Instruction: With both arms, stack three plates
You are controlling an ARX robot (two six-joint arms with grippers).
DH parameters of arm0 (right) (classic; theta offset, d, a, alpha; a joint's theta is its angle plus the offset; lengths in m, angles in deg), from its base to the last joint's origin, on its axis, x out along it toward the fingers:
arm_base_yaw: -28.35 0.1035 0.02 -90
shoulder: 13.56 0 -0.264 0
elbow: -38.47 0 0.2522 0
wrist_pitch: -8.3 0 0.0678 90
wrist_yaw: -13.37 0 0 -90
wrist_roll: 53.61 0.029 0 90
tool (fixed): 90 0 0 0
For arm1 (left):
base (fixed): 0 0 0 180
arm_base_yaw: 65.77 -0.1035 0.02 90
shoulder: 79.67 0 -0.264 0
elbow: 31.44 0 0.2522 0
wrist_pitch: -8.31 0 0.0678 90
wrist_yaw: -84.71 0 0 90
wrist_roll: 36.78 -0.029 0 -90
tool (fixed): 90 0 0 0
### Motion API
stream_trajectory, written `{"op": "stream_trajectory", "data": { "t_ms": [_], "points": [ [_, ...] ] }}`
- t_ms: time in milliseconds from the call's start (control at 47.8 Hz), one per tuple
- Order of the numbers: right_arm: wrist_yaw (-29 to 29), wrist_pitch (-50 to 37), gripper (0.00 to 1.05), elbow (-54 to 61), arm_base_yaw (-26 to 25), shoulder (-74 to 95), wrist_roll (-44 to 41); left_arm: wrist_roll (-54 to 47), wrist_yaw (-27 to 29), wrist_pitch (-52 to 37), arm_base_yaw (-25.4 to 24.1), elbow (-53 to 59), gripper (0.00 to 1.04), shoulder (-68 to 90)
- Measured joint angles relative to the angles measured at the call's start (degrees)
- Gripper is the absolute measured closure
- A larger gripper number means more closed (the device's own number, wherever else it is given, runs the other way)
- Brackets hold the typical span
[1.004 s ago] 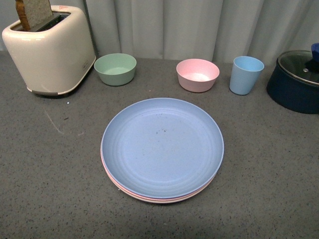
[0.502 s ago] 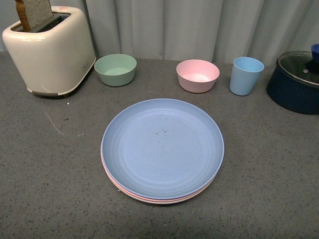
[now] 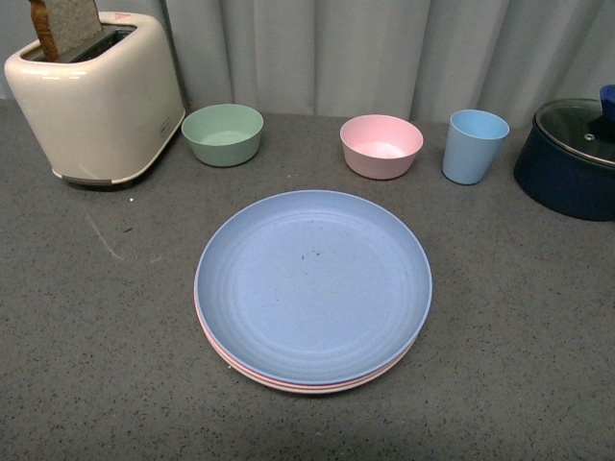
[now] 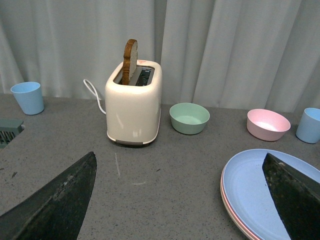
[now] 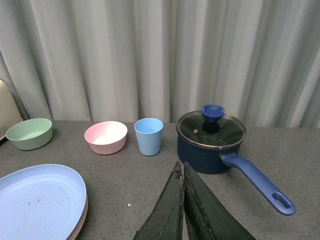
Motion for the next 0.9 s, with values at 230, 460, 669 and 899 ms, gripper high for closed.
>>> {"op": "stream_trajectory", "data": {
  "t_ms": [230,460,669,899],
  "points": [
    [0.2,11.4,1.04,0.0,0.0,-9.7,0.0,0.0,0.0,0.0,0.0,0.0,0.07,0.0],
    [0.2,11.8,1.01,0.0,0.0,-11.5,-0.1,0.0,0.0,0.0,0.0,0.0,0.07,0.0],
    [0.2,11.8,0.67,0.0,0.0,-11.5,-0.1,0.0,0.0,0.0,0.0,0.0,0.07,0.0],
    [0.2,11.8,0.28,0.0,0.0,-11.5,-0.1,0.0,0.0,0.0,0.0,0.0,0.07,0.0]
  ]
}}
